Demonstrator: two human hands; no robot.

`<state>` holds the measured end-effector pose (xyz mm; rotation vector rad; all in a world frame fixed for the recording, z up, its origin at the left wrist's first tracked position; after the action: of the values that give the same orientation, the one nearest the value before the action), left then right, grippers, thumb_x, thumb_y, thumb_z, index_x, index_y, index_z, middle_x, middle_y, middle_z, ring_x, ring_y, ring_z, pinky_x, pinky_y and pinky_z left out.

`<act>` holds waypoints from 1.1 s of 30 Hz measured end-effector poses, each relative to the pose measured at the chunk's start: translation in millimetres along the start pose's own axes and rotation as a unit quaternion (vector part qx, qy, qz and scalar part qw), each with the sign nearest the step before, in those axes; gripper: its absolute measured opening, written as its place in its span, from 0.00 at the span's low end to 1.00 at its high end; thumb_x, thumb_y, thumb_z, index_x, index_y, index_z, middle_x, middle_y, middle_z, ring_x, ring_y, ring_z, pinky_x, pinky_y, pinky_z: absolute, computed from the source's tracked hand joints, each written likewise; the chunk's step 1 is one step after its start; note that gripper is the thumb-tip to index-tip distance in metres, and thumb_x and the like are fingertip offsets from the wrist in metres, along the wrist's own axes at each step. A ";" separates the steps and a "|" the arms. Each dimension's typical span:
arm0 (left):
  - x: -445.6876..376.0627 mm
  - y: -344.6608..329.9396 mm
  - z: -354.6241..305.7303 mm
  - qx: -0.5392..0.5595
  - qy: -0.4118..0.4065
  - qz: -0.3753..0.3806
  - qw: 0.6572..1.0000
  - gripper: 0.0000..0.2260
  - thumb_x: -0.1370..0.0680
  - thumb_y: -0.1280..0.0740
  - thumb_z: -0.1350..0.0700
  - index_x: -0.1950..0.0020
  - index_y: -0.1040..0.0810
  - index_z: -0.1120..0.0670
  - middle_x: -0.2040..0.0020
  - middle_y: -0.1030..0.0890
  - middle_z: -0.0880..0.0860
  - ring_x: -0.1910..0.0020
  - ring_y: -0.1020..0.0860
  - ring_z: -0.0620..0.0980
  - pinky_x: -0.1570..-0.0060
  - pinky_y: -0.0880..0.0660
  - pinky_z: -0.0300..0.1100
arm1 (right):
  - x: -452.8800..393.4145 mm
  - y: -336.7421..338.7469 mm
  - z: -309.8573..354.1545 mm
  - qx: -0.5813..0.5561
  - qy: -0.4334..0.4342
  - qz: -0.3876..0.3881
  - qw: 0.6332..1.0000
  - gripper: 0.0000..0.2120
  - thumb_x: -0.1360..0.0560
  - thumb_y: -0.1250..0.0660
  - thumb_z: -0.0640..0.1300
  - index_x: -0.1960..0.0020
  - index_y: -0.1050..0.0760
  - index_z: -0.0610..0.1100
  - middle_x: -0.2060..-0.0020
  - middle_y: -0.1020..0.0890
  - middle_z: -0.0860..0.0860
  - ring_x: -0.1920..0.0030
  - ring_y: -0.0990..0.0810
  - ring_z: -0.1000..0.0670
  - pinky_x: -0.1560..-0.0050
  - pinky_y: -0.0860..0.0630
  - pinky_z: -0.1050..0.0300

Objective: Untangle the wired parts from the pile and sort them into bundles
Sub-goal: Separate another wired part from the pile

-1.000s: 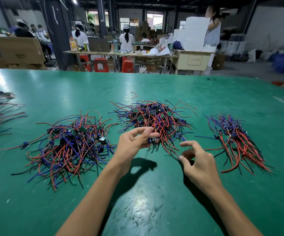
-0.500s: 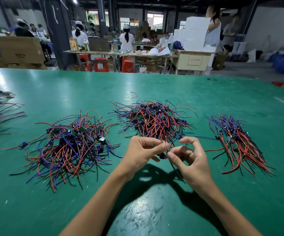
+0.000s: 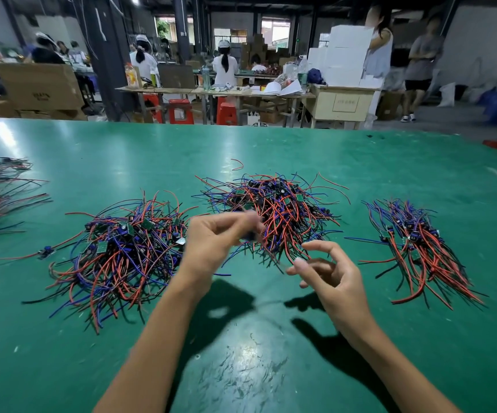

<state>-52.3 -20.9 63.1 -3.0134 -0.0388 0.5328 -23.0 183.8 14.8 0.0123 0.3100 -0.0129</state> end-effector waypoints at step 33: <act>11.4 -29.7 44.9 -0.498 -0.221 0.060 0.836 0.21 0.20 0.30 0.53 0.28 0.25 0.49 0.38 0.26 0.54 0.42 0.27 0.54 0.43 0.26 0.48 | -5.3 7.8 -0.4 0.392 0.412 -0.150 0.809 0.08 0.17 0.36 0.46 0.50 0.22 0.43 0.53 0.21 0.49 0.53 0.23 0.46 0.47 0.27 0.54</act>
<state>-57.4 12.5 19.7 -3.7570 -0.2193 1.6741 -28.0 191.7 16.1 0.8170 1.1657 -0.4648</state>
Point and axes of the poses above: each hand's wrist, its own x-axis away from the middle knuckle, its own y-axis out of the back of the hand, z = x × y, the point moved 1 cm from there along -x, towards the middle knuckle
